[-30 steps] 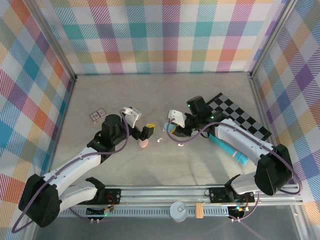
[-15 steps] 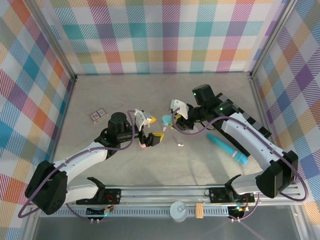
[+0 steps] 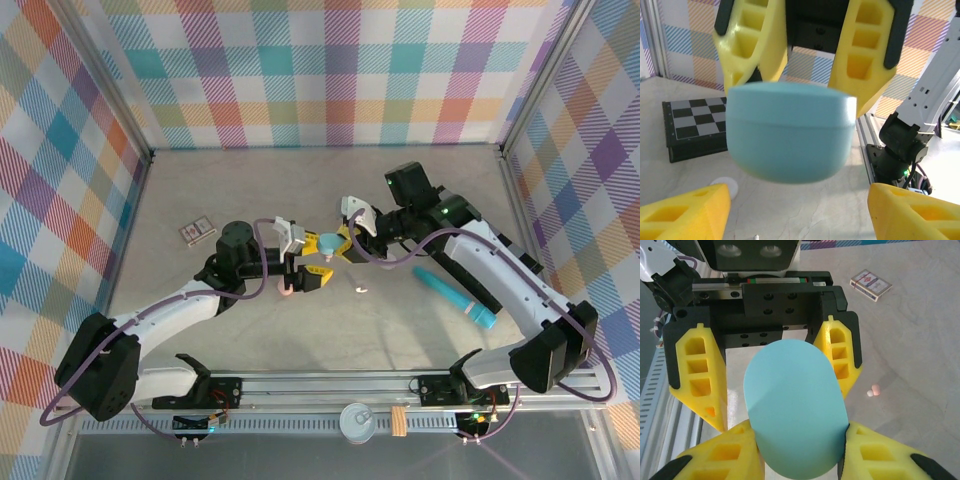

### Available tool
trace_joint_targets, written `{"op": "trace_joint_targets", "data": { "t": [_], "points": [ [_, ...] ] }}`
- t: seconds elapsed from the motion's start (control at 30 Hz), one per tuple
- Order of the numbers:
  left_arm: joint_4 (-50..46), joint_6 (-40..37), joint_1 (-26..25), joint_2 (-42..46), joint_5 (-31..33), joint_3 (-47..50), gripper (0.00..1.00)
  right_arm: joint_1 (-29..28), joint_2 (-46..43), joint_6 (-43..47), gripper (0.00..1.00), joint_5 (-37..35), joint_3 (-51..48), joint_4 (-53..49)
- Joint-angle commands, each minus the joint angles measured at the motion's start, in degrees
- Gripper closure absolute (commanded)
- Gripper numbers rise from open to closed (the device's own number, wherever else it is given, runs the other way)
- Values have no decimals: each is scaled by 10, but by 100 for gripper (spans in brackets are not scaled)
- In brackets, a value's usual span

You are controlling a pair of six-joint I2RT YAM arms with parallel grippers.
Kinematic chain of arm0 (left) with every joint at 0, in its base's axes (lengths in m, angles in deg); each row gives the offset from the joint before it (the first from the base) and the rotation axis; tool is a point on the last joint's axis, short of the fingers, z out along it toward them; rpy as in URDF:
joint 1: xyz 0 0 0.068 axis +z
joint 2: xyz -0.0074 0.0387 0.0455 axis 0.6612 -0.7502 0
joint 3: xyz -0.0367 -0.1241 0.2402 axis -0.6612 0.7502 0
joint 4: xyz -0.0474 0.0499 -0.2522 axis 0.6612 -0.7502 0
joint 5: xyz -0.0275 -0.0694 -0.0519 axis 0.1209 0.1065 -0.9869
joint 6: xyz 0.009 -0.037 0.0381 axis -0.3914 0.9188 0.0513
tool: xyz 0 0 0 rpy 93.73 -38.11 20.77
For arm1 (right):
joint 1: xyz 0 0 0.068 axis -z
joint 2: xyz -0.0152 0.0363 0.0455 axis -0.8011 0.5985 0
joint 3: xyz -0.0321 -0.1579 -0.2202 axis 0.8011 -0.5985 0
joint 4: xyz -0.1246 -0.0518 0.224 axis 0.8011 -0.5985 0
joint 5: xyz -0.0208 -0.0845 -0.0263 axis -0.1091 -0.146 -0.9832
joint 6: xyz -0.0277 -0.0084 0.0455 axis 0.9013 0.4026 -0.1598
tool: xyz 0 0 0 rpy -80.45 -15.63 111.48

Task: Insert the wireless bluetooth earbuds into the charging case

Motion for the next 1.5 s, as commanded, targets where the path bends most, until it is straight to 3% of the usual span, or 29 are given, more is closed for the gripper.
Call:
{"op": "trace_joint_targets", "data": {
  "t": [0.0,0.77,1.33,1.47],
  "points": [
    [34,-1,-3,12,-28,-14,33,2,9,24,75,32,22,-31],
    [14,11,-4,-1,-36,-42,50,0,13,31,76,20,23,-47],
    [5,10,-6,-14,-34,-49,47,-1,-2,15,77,29,12,-8],
    [4,13,-6,-13,-36,-50,52,-3,2,18,77,25,12,-14]
  ]
}}
